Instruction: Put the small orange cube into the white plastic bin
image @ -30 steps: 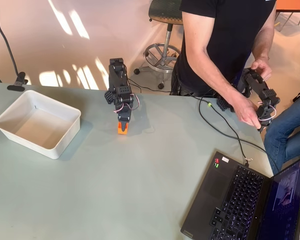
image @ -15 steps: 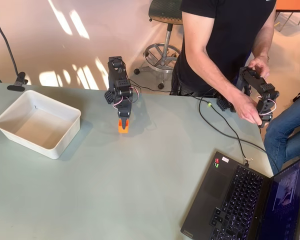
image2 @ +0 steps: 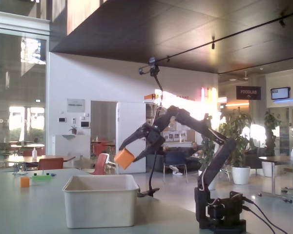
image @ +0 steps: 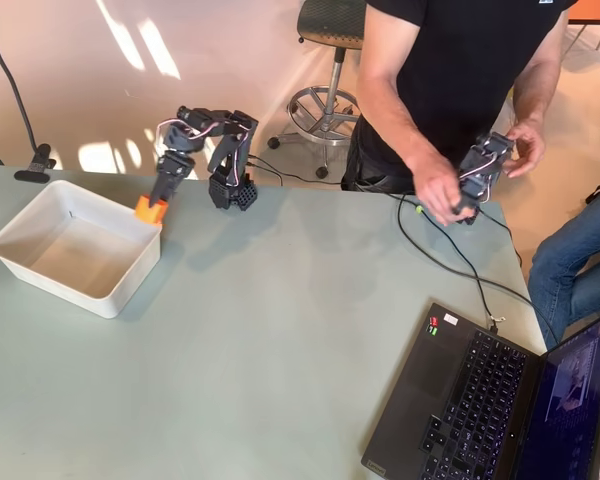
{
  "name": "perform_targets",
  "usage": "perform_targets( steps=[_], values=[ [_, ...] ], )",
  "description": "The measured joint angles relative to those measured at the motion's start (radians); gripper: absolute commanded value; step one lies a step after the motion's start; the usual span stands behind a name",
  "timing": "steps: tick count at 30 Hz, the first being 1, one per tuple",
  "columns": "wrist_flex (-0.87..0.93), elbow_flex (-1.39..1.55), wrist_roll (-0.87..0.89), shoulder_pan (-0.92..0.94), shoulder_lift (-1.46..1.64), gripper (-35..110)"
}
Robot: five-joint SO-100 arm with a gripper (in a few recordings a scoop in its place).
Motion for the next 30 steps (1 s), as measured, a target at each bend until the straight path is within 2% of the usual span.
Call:
perform_targets(
  steps=[4,10,15,18,25,30],
  values=[
    [-0.072,0.000,-0.003,0.054,-0.141,23],
    [-0.319,0.000,-0.003,0.098,-0.318,23],
    [-0.357,0.000,-0.003,0.112,-0.379,24],
    [-0.360,0.000,-0.014,0.101,-0.385,30],
    [-0.360,0.000,-0.067,0.107,-0.385,54],
    [-0.360,0.000,-0.067,0.104,-0.385,57]
  ],
)
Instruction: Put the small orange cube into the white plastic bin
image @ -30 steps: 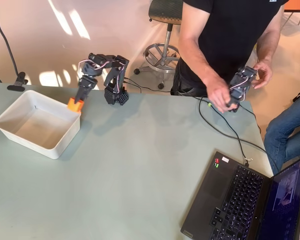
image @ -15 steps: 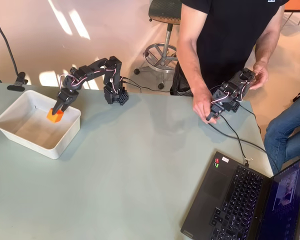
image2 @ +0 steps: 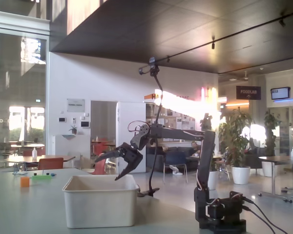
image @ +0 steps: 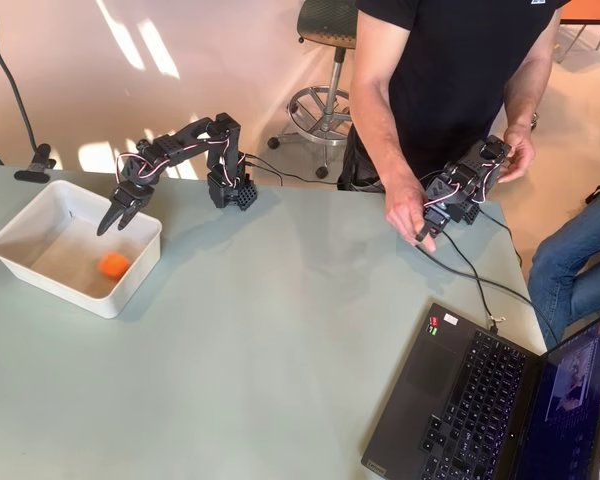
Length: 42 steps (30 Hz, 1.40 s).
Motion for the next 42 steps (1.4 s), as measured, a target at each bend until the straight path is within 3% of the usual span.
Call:
perform_targets(
  steps=[7,17,21,29,35,42],
  values=[
    [0.103,0.000,0.002,-0.052,0.221,57],
    [0.482,0.000,0.166,-0.397,0.551,57],
    [0.511,0.000,0.225,-0.482,0.583,52],
    [0.546,-0.002,0.238,-0.549,0.695,29],
    [0.649,0.017,0.239,-0.675,0.764,29],
    [0.643,0.229,0.238,-0.706,0.815,29]
  ],
)
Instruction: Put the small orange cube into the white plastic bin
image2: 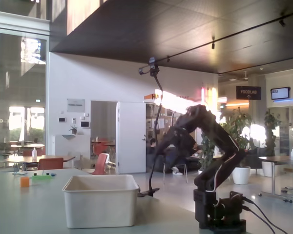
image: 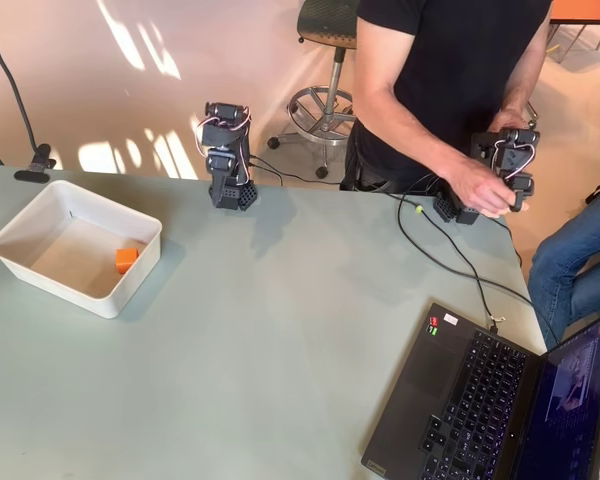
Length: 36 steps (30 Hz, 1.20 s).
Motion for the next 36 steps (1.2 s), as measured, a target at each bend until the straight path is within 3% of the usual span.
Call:
perform_targets(
  steps=[10,17,27,36],
  values=[
    [-0.284,0.500,0.000,0.000,0.199,29],
    [-0.417,0.712,-0.003,-0.152,0.351,29],
    [-0.454,0.946,-0.003,-0.164,0.379,29],
    [-0.495,1.138,-0.006,-0.172,0.649,29]
  ],
)
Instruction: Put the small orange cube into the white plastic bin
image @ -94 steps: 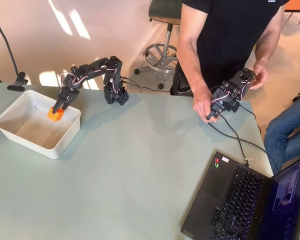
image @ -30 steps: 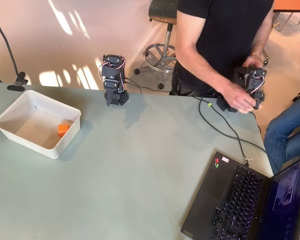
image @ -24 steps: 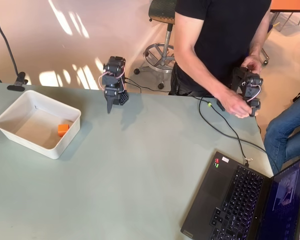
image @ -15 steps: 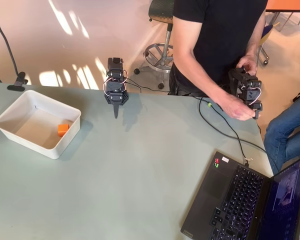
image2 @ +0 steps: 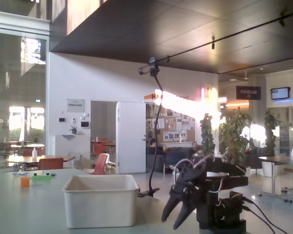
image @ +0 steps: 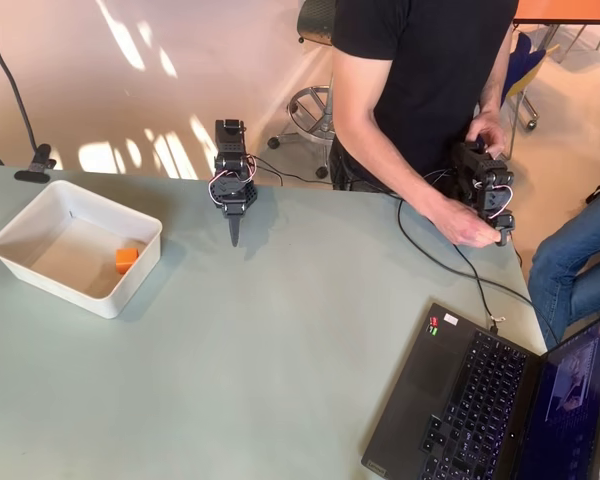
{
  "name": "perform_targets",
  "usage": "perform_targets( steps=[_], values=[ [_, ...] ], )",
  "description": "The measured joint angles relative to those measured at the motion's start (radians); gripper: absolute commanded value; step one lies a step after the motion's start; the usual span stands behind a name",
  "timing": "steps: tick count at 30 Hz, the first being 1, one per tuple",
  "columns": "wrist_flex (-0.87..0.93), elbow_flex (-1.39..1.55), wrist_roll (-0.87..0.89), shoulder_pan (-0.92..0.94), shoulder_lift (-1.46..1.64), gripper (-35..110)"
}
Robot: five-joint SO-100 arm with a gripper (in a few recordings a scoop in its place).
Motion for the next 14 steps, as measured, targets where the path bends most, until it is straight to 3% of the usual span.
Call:
perform_targets(
  steps=[14],
  values=[
    [0.000,0.052,0.000,0.000,0.089,29]
  ],
)
